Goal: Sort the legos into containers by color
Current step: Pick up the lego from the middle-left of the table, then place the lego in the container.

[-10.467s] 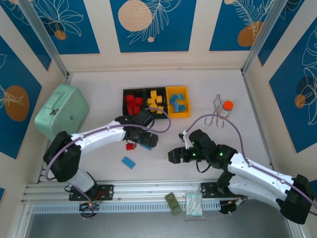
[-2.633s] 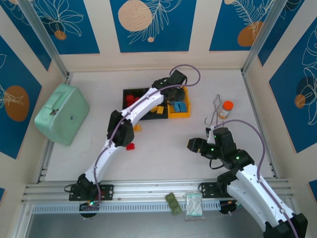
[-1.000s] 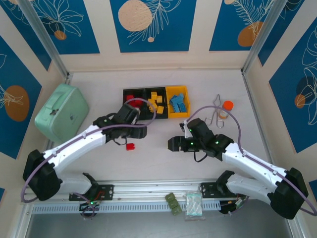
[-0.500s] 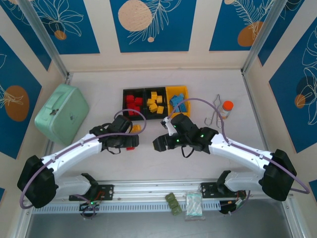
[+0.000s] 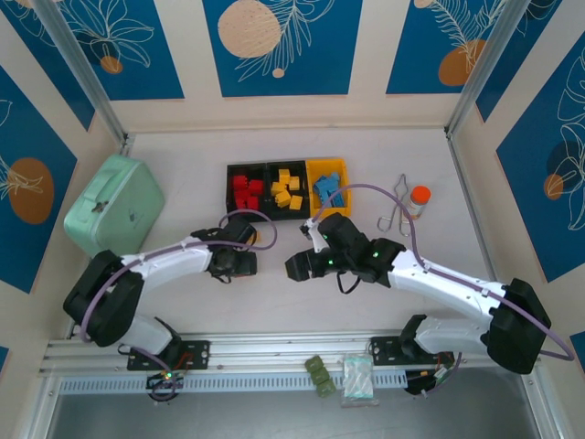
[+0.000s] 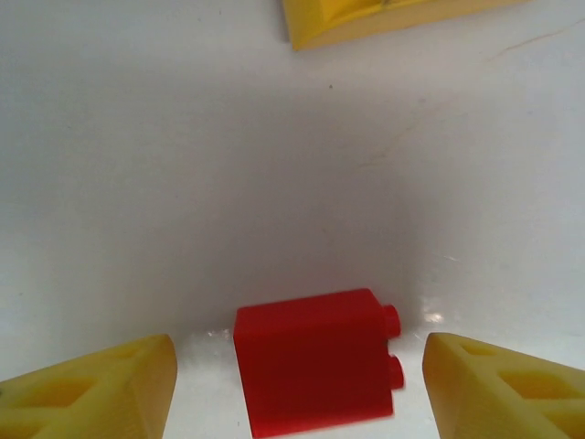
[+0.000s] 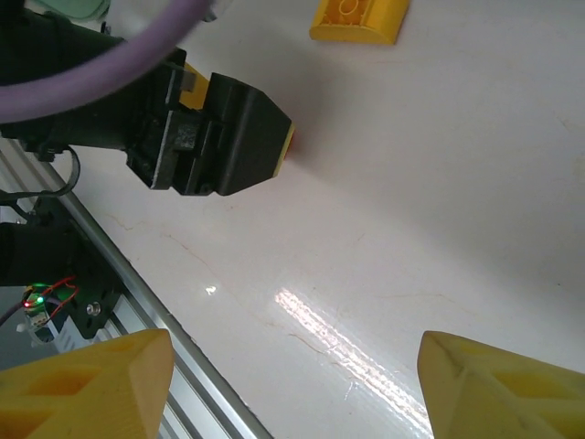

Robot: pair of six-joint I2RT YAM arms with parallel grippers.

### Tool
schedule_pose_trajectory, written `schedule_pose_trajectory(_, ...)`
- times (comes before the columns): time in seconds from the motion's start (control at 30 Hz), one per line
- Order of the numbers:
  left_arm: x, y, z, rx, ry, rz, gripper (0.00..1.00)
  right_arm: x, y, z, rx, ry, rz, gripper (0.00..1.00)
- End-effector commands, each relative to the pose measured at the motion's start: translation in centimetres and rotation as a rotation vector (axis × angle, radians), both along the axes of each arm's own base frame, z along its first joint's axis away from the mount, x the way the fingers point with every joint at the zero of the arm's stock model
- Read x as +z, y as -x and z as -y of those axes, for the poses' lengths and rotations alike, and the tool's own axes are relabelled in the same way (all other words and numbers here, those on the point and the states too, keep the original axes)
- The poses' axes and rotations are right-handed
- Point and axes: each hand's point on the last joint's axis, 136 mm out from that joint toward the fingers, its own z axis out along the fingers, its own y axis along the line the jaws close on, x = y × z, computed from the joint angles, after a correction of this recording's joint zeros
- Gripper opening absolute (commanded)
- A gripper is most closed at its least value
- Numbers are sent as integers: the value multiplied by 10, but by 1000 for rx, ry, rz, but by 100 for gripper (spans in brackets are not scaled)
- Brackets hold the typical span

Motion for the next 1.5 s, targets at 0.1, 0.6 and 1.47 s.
schedule_pose_trajectory(0.1, -14, -8, 5, 29, 6, -16, 59, -1, 2, 7, -24, -5, 5, 71)
schedule_pose_trajectory(0.6, 14, -13, 9, 17, 52, 37, 31, -5, 2, 7, -32, -17, -7, 71)
schedule_pose_trajectory(1.47, 105, -179, 29, -15, 32, 195, 29, 0, -18, 4, -84, -38, 2, 71)
